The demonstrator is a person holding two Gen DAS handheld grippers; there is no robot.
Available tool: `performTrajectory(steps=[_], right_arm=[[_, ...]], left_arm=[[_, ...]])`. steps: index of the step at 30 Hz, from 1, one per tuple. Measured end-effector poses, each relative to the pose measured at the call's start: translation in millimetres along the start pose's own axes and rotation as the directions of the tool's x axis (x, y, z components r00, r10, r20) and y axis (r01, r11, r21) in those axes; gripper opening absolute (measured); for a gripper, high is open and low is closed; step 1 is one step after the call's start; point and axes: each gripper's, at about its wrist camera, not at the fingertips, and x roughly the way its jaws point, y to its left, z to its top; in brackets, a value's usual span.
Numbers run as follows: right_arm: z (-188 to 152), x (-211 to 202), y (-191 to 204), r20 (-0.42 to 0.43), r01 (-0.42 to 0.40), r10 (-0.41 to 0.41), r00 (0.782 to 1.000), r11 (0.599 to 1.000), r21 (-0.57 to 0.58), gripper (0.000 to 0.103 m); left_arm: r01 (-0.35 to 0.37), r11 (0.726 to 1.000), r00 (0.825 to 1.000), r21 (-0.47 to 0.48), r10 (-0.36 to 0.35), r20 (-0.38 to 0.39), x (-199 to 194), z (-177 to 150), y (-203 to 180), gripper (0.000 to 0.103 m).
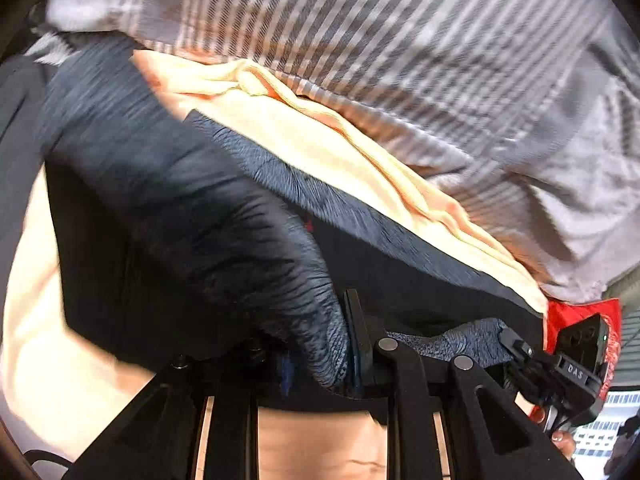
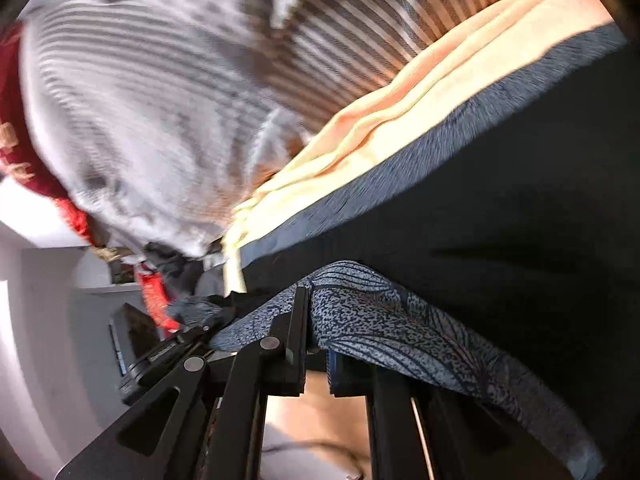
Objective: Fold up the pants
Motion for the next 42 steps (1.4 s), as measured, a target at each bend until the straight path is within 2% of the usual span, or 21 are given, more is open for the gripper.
performTrajectory(steps=[5, 6, 7, 8, 10, 11, 12, 13, 14, 16, 18, 20, 23, 24, 25, 27, 30, 32, 35, 39, 42], right_arm=[[31, 40, -19, -0.008, 0.096, -0.096, 0.995, 0.995, 0.021, 0.011], [33, 44, -22, -0.007, 0.114, -0.113, 0.994, 0.993, 0.023, 0.011], [35, 46, -24, -0.003, 0.126, -0.126, 0.992, 0.992, 0.026, 0.011], [37, 47, -24, -0.004, 0.142, -0.142, 0.99, 0.99, 0.028, 0.011], [39, 46, -17, -0.022, 0.165, -0.164, 0.986, 0.986, 0.025, 0.015], [40, 43, -12, -0.026, 0.168, -0.168, 0.985, 0.986, 0.018, 0.022], [40, 40, -5, -0.026, 0.171, -0.171, 0.985, 0.985, 0.004, 0.029], [40, 34, 5, -0.02, 0.164, -0.165, 0.986, 0.986, -0.016, 0.047], [37, 30, 13, -0.013, 0.157, -0.157, 0.987, 0.987, -0.029, 0.068], [30, 17, 29, 0.026, 0.169, -0.167, 0.986, 0.984, -0.064, 0.08], [19, 7, 43, 0.033, 0.162, -0.159, 0.987, 0.983, -0.091, 0.08], [7, 2, 48, 0.047, 0.161, -0.158, 0.986, 0.985, -0.068, 0.08], [-19, -3, 45, 0.044, 0.216, -0.215, 0.976, 0.976, -0.028, 0.08], [-26, -5, 41, 0.042, 0.239, -0.238, 0.97, 0.971, -0.021, 0.08], [-35, -11, 37, 0.039, 0.259, -0.258, 0.965, 0.966, -0.017, 0.08], [-57, -33, 20, 0.048, 0.277, -0.277, 0.96, 0.961, -0.012, 0.08], [-86, -78, -19, 0.064, 0.286, -0.288, 0.955, 0.957, 0.045, 0.08], [-107, -104, -41, 0.079, 0.257, -0.266, 0.961, 0.961, 0.105, 0.08], [-134, -147, -67, 0.109, 0.28, -0.296, 0.949, 0.95, 0.138, 0.08], [-170, -202, -106, 0.127, 0.286, -0.31, 0.942, 0.942, 0.175, 0.08], [-198, -237, -145, 0.116, 0.289, -0.319, 0.941, 0.932, 0.22, 0.08]], left_arm=[[-0.008, 1.0, 0.997, 0.028, 0.01, -0.081, 36, 25, 3, 0.028], [0.003, 1.0, 0.996, 0.029, -0.001, -0.086, 35, 28, 2, 0.031], [0.003, 0.999, 0.996, 0.036, 0.0, -0.084, 29, 27, 0, 0.042], [-0.005, 0.999, 0.997, 0.048, 0.009, -0.074, 24, 28, 0, 0.049], [-0.008, 0.997, 0.999, 0.07, 0.011, -0.043, 4, 28, -2, 0.052], [-0.02, 0.997, 0.999, 0.08, 0.022, -0.027, -6, 28, -2, 0.055], [-0.048, 0.995, 0.999, 0.092, 0.049, -0.006, -16, 27, -1, 0.07], [-0.079, 0.991, 0.997, 0.105, 0.077, 0.015, -23, 25, -2, 0.076], [-0.113, 0.985, 0.993, 0.128, 0.11, 0.037, -29, 22, -4, 0.076], [-0.165, 0.969, 0.986, 0.185, 0.159, 0.045, -32, 15, -10, 0.076], [-0.18, 0.961, 0.984, 0.212, 0.177, 0.034, -26, 7, -13, 0.076], [-0.191, 0.956, 0.981, 0.222, 0.195, 0.002, -11, 6, -15, 0.076], [-0.253, 0.916, 0.964, 0.312, 0.265, 0.005, 16, -9, -30, 0.076], [-0.292, 0.891, 0.95, 0.346, 0.313, -0.005, 28, -15, -36, 0.076], [-0.3, 0.885, 0.944, 0.356, 0.33, -0.025, 34, -17, -39, 0.076], [-0.242, 0.9, 0.957, 0.364, 0.282, -0.061, 37, -29, -51, 0.076], [-0.207, 0.868, 0.961, 0.45, 0.267, -0.073, 35, -53, -82, 0.076], [-0.164, 0.861, 0.963, 0.481, 0.245, -0.109, 38, -72, -102, 0.076], [-0.07, 0.859, 0.963, 0.508, 0.192, -0.191, 49, -112, -146, 0.076], [0.019, 0.881, 0.957, 0.473, 0.121, -0.264, 65, -159, -196, 0.076], [0.03, 0.902, 0.95, 0.431, 0.108, -0.292, 79, -188, -223, 0.076]])
